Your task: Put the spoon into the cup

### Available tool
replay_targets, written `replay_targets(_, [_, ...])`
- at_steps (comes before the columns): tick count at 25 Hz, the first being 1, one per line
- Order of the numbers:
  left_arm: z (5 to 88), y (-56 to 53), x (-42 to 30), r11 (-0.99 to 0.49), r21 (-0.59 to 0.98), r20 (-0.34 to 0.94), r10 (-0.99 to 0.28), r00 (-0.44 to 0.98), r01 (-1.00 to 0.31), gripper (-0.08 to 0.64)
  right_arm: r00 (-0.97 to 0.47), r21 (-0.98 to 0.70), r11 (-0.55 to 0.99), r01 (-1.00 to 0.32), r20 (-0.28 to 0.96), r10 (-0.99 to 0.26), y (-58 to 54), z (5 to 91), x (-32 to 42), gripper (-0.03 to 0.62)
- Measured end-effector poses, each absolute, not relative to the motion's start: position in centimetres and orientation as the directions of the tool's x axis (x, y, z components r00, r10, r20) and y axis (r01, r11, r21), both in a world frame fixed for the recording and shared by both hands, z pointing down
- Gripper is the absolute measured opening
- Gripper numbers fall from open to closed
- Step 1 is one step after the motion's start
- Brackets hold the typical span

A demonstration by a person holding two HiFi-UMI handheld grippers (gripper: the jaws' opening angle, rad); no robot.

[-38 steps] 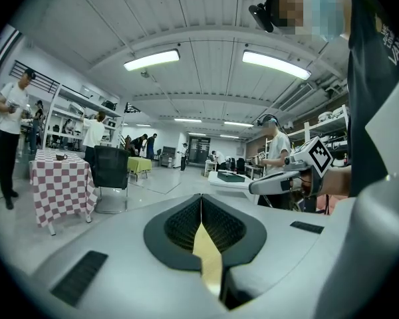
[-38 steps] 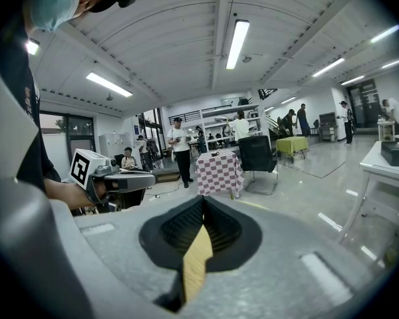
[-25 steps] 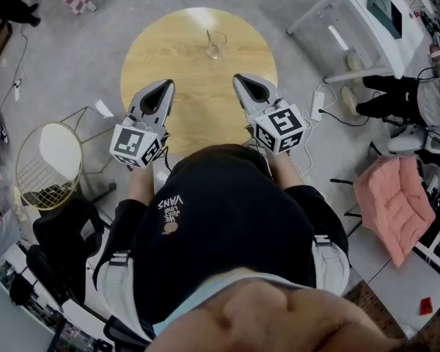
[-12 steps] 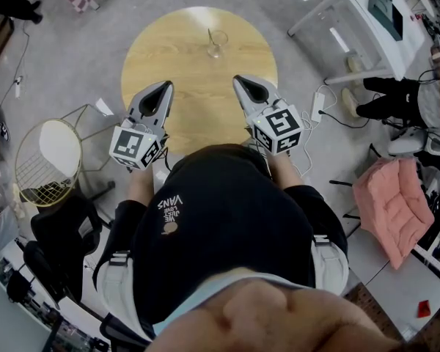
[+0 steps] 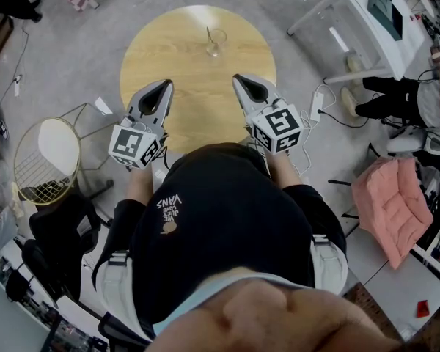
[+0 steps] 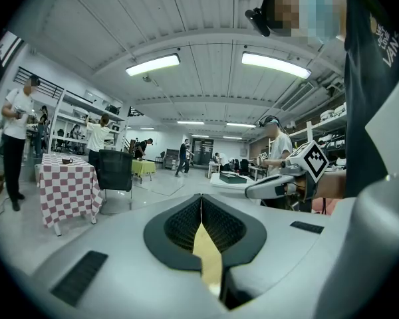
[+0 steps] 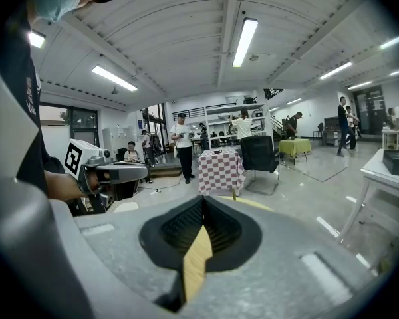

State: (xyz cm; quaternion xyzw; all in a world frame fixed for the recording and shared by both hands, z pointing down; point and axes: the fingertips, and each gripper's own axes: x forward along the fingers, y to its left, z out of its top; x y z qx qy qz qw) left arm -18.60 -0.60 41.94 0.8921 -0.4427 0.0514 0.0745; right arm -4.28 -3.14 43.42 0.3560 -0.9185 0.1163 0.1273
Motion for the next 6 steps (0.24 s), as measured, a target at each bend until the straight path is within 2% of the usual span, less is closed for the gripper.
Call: replay_targets(6, [41.61, -0.49, -18.52, -0.592, 0.088, 0.156, -0.786, 0.598, -0.801, 0.012, -0.715, -0.120, 0.720, -0.683, 0.313, -0.626, -3.07, 43.07, -4.08, -0.003])
